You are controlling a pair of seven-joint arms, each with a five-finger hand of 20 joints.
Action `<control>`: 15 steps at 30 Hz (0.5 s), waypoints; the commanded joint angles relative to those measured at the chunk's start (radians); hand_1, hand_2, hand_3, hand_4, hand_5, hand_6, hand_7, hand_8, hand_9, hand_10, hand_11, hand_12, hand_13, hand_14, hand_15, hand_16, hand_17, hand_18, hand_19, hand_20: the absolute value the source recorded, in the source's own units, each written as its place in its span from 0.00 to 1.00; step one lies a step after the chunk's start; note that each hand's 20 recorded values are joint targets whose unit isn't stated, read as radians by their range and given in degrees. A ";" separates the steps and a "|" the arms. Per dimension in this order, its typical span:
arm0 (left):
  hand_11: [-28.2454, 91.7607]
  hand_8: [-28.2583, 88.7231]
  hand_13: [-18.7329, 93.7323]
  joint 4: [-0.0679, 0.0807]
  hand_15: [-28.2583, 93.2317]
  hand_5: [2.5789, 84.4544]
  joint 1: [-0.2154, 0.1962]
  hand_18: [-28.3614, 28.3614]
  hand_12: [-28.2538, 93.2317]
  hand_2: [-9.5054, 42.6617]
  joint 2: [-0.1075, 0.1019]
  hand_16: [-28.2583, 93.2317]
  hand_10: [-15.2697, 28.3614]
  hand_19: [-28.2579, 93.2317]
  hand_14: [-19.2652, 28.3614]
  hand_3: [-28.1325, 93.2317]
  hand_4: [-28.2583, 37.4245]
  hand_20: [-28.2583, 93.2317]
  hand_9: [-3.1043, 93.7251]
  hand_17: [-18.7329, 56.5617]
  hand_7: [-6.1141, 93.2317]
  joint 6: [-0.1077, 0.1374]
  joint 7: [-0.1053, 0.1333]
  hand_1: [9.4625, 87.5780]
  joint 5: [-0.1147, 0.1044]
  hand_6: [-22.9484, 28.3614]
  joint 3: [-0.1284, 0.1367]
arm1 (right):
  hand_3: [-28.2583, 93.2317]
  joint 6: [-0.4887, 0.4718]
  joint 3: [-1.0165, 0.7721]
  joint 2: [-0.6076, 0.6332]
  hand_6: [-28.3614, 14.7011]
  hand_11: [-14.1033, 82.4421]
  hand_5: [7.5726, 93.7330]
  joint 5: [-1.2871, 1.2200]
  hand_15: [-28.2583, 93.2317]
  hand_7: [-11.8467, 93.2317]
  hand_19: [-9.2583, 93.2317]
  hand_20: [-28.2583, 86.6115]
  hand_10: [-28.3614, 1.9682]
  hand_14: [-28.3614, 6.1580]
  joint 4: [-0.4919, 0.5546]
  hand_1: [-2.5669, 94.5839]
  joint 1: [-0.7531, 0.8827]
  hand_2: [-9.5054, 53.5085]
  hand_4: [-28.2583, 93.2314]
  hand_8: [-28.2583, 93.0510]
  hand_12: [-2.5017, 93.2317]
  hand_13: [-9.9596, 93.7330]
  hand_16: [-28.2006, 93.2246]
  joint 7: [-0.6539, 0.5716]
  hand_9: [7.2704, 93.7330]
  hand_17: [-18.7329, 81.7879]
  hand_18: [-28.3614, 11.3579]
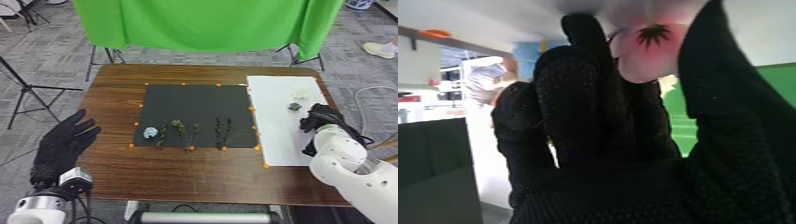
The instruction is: Arrange flowers
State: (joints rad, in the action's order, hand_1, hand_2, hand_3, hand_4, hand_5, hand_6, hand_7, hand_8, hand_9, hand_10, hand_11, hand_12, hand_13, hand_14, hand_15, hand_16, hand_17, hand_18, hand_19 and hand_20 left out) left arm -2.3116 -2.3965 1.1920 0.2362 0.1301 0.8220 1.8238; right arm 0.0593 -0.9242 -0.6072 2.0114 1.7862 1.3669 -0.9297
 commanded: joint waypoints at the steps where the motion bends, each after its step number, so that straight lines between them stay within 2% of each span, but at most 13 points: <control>1: 0.46 0.16 0.39 0.003 0.64 0.43 -0.010 0.91 0.31 0.30 0.001 0.16 0.81 0.69 0.96 0.90 0.11 0.22 0.39 0.10 0.20 -0.003 -0.004 0.20 0.001 0.65 -0.003 | 0.89 0.084 0.065 0.013 0.71 0.33 0.73 0.055 0.87 0.34 1.00 0.61 0.62 0.55 -0.011 0.51 -0.013 0.00 0.00 0.19 0.25 0.78 0.34 0.017 0.86 0.53 0.14; 5: 0.46 0.16 0.39 0.003 0.64 0.43 -0.010 0.91 0.30 0.30 0.000 0.16 0.81 0.69 0.96 0.90 0.11 0.22 0.39 0.10 0.20 -0.001 -0.004 0.20 0.001 0.65 -0.004 | 0.87 0.118 0.084 0.019 0.72 0.31 0.83 0.069 0.87 0.36 1.00 0.63 0.65 0.59 -0.011 0.56 -0.022 0.00 0.00 0.21 0.31 0.81 0.35 0.011 0.95 0.56 0.15; 7: 0.46 0.16 0.39 0.002 0.64 0.43 -0.011 0.91 0.31 0.30 0.001 0.16 0.81 0.69 0.96 0.90 0.11 0.22 0.39 0.10 0.20 -0.003 -0.008 0.20 0.001 0.65 -0.004 | 0.87 0.137 0.090 0.024 0.72 0.30 0.84 0.068 0.87 0.35 1.00 0.63 0.68 0.61 -0.006 0.57 -0.023 0.00 0.00 0.22 0.32 0.82 0.35 0.006 0.97 0.57 0.16; 9: 0.46 0.16 0.39 -0.002 0.64 0.43 -0.016 0.91 0.31 0.30 0.000 0.15 0.81 0.69 0.96 0.90 0.11 0.22 0.39 0.10 0.20 -0.002 -0.003 0.20 0.002 0.65 0.000 | 0.87 0.142 0.084 0.021 0.72 0.29 0.85 0.073 0.87 0.35 1.00 0.64 0.69 0.62 0.004 0.58 -0.029 0.00 0.00 0.22 0.33 0.83 0.36 0.007 0.98 0.57 0.16; 14: 0.46 0.16 0.39 -0.007 0.64 0.43 -0.027 0.91 0.31 0.30 0.003 0.15 0.81 0.70 0.96 0.90 0.11 0.22 0.39 0.10 0.20 0.004 -0.006 0.20 0.002 0.65 0.012 | 0.88 0.137 0.046 0.002 0.72 0.28 0.86 0.080 0.86 0.35 1.00 0.64 0.69 0.63 0.060 0.58 -0.047 0.00 0.00 0.23 0.35 0.84 0.36 0.040 0.99 0.58 0.16; 15: 0.46 0.16 0.39 -0.009 0.64 0.43 -0.032 0.91 0.31 0.30 0.002 0.15 0.80 0.69 0.96 0.90 0.11 0.22 0.39 0.10 0.20 0.009 0.000 0.20 -0.001 0.65 0.014 | 0.88 0.131 0.042 -0.008 0.72 0.28 0.86 0.086 0.86 0.35 1.00 0.65 0.69 0.64 0.069 0.58 -0.056 0.00 0.00 0.23 0.35 0.84 0.36 0.054 0.99 0.58 0.16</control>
State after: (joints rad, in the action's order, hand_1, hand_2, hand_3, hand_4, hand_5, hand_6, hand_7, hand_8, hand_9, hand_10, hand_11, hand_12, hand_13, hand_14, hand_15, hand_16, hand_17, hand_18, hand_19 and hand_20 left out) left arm -2.3119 -2.3983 1.1918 0.2367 0.1304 0.8219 1.8243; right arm 0.1861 -0.8409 -0.5956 2.0698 1.7887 1.3413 -0.9176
